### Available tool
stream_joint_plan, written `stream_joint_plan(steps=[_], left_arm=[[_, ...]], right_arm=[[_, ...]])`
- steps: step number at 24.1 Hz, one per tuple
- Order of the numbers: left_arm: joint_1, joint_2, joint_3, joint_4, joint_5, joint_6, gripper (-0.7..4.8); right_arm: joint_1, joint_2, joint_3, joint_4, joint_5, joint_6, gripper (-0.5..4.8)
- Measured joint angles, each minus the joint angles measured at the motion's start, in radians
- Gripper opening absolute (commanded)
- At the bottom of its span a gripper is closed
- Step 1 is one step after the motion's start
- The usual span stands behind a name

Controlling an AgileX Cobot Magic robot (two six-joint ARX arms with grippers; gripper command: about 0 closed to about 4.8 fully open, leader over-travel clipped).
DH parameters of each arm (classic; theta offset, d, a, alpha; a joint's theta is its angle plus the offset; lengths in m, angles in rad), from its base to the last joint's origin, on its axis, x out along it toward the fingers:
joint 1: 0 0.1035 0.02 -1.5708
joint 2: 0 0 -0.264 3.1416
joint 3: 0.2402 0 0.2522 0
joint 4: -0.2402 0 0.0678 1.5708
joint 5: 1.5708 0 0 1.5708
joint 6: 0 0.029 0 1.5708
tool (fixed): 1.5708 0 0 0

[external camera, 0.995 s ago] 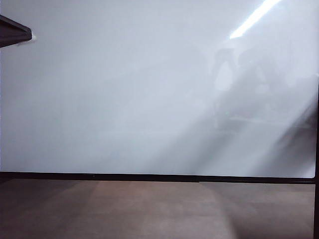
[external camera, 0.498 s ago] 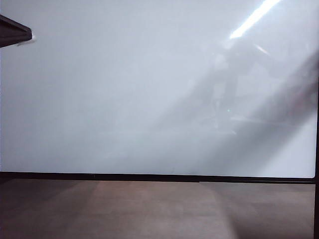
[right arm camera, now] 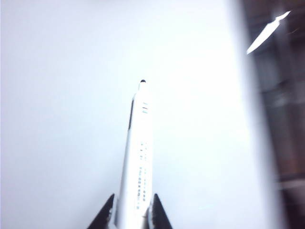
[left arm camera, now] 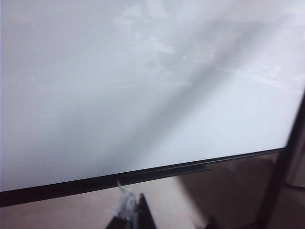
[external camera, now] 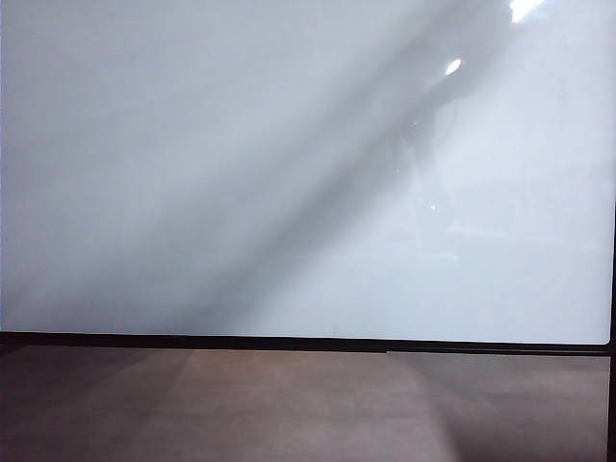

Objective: Reach to the right to find the marker pen, pick it up, and write the number 17 on the whiteboard.

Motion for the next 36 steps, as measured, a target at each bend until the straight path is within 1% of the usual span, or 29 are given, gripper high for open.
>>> stream_joint_plan(steps=[3, 5, 7, 11, 13, 17, 22, 27, 33, 36], left_arm=[[0.027, 0.0, 0.0, -0.001, 0.0, 0.0, -0.05], [0.027, 0.0, 0.0, -0.002, -0.002, 0.0, -0.05], [0.026, 0.0, 0.0, -0.002, 0.0, 0.0, -0.05], [0.026, 0.0, 0.0, -0.008, 0.001, 0.0, -0.05], [0.026, 0.0, 0.0, -0.045, 0.001, 0.0, -0.05], [0.026, 0.001, 0.013, -0.088, 0.005, 0.0, -0.05], [0.026, 0.002, 0.147, -0.09, 0.017, 0.0, -0.05], [0.026, 0.03, 0.296, -0.109, 0.021, 0.0, -0.05], [0.026, 0.075, 0.396, -0.135, 0.023, 0.0, -0.05], [0.026, 0.087, 0.422, -0.134, 0.023, 0.0, -0.05]], right_arm=[[0.163, 0.02, -0.001, -0.024, 0.08, -0.014, -0.06], [0.263, 0.045, -0.001, -0.03, 0.14, -0.038, -0.06], [0.331, 0.078, 0.0, -0.03, 0.187, -0.05, -0.06], [0.424, 0.169, 0.045, -0.04, 0.22, -0.053, -0.06], [0.467, 0.217, 0.083, -0.043, 0.226, -0.053, -0.06], [0.525, 0.299, 0.173, -0.041, 0.224, -0.055, -0.06], [0.579, 0.393, 0.28, -0.048, 0.229, -0.082, -0.06], [0.589, 0.462, 0.348, -0.049, 0.237, -0.092, -0.06], [0.588, 0.491, 0.359, -0.051, 0.27, -0.092, -0.06], [0.589, 0.491, 0.361, -0.05, 0.286, -0.097, -0.06]])
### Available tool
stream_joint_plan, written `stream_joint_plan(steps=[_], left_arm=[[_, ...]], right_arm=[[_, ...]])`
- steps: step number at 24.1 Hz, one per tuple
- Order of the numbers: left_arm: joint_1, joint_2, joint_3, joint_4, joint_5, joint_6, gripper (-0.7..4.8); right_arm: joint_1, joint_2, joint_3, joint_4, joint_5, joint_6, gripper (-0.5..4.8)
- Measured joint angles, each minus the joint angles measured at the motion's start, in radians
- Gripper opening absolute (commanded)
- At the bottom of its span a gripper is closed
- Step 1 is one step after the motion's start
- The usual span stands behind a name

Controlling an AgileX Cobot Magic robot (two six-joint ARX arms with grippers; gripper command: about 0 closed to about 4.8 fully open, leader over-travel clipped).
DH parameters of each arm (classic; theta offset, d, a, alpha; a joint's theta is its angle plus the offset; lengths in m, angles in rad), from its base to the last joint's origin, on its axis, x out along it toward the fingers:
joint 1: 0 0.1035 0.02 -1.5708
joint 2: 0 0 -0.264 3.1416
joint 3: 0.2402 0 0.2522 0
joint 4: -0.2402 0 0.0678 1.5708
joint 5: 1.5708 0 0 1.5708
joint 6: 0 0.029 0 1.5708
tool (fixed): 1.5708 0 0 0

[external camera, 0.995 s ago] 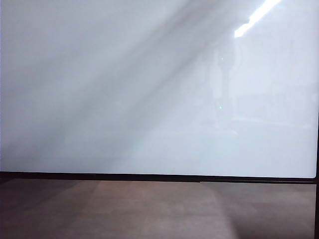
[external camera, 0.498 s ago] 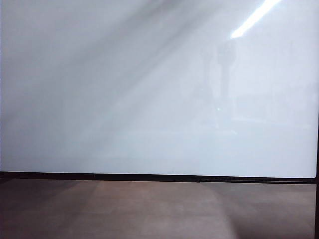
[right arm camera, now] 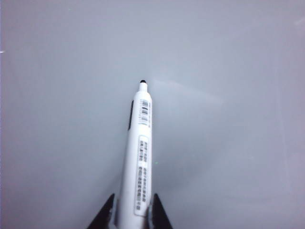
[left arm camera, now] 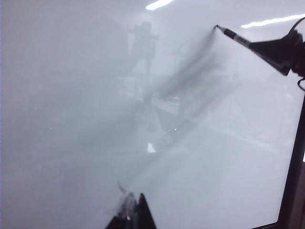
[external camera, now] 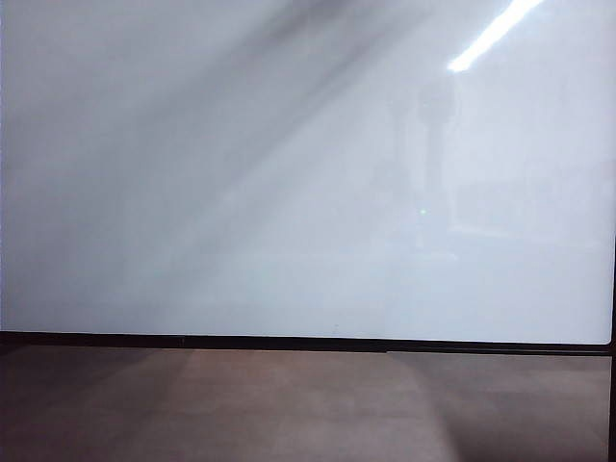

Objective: Reach to the right to find the marker pen, pick it up, and write the number 17 on the whiteboard.

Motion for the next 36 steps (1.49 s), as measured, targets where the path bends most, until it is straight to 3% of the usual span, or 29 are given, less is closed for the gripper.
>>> stream_joint_plan(steps=[19, 36], left_arm=[[0.0, 0.012, 0.028, -0.002, 0.0, 0.0, -0.05], [0.0, 0.012, 0.028, -0.001, 0.0, 0.0, -0.05]], right_arm=[[0.001, 0.021, 0.003, 0.021, 0.022, -0.014, -0.06], [0.002, 0.024, -0.053, -0.053, 0.03, -0.043, -0.06]])
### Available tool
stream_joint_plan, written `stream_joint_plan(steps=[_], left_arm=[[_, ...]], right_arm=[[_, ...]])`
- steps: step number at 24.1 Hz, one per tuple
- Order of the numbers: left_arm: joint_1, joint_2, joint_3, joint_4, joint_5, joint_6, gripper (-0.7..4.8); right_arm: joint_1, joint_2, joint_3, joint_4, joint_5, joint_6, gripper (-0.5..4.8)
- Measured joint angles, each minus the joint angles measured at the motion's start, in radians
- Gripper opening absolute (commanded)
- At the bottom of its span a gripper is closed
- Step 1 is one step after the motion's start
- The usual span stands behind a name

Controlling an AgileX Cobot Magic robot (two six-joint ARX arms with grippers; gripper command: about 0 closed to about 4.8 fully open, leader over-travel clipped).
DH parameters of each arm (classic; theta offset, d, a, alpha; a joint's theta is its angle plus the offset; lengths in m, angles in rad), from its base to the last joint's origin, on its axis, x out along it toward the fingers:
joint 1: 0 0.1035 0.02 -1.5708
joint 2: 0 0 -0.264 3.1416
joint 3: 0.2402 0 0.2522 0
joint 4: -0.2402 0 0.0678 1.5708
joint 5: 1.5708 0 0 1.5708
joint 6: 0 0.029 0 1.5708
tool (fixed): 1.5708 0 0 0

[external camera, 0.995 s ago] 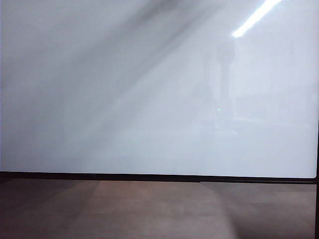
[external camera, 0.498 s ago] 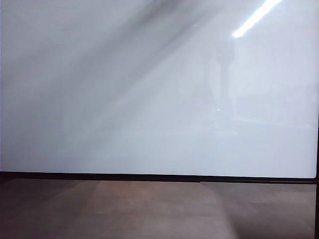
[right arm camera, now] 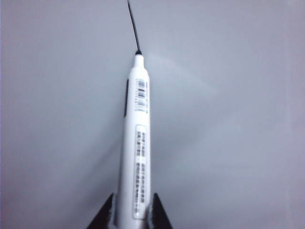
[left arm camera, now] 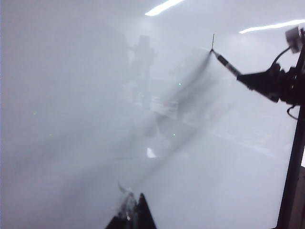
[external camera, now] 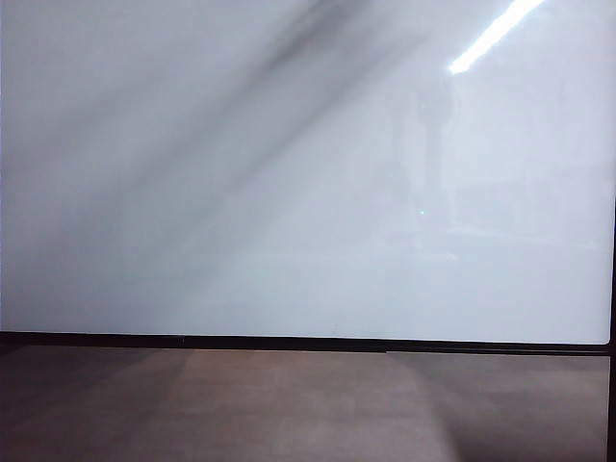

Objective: Reach to the right to find the marker pen, pick it up, and write the number 17 on the whiteboard.

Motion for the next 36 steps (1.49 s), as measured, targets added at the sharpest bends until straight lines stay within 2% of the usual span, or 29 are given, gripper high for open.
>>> stream_joint_plan(steps=[7, 15, 21, 36], left_arm=[[0.0, 0.0, 0.0, 0.0, 0.0, 0.0, -0.05], [0.0, 0.0, 0.0, 0.0, 0.0, 0.0, -0.05], [0.0, 0.0, 0.0, 0.0, 0.0, 0.0, -0.05], [0.0, 0.0, 0.0, 0.001, 0.0, 0.0, -0.05]], right_arm=[[0.001, 0.002, -0.083, 0.0, -0.002, 0.002, -0.06], [0.0, -0.057, -0.085, 0.005, 0.007, 0.017, -0.06], [-0.001, -0.097, -0.079, 0.087, 0.005, -0.006, -0.06], [-0.015, -0.001, 0.055, 0.091, 0.015, -0.045, -0.06]])
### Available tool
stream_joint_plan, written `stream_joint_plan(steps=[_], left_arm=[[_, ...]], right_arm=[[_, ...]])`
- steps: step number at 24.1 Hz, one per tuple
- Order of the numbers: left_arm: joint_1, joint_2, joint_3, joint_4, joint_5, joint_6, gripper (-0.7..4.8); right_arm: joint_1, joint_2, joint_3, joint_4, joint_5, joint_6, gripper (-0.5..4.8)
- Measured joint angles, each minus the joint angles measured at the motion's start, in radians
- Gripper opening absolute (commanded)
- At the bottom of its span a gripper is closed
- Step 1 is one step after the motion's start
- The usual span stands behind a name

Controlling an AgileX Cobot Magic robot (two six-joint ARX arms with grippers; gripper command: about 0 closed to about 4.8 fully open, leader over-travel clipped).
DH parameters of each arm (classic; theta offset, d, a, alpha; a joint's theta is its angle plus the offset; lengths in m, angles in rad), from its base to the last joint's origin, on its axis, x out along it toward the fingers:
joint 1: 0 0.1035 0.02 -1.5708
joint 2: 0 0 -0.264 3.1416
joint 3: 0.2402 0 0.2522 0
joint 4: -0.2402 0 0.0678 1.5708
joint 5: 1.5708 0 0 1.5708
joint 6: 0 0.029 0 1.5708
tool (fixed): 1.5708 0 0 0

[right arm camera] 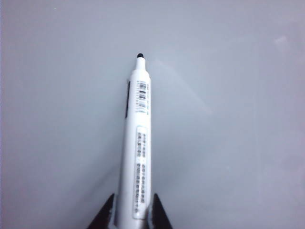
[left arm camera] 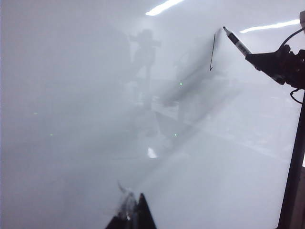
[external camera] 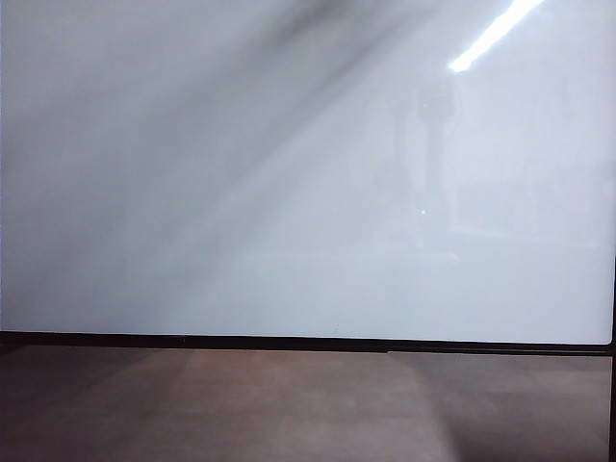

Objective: Reach to the right to find the marker pen, pick it up, and write the number 17 on the whiteboard.

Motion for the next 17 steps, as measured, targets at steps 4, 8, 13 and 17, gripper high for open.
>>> stream_joint_plan(steps=[4, 8, 13, 17], left_arm=[[0.0, 0.0, 0.0, 0.001, 0.0, 0.0, -0.05], [0.0, 0.0, 0.0, 0.001, 0.0, 0.0, -0.05], [0.0, 0.0, 0.0, 0.001, 0.0, 0.0, -0.05], [0.0, 0.0, 0.0, 0.001, 0.0, 0.0, -0.05]], right_arm=[[-0.002, 0.0, 0.002, -0.001, 0.008, 0.0, -0.06], [-0.013, 0.0, 0.002, -0.002, 0.007, 0.0, -0.06], [-0.023, 0.0, 0.002, -0.005, 0.006, 0.0, -0.06], [-0.03, 0.0, 0.003, -0.024, 0.002, 0.0, -0.06]])
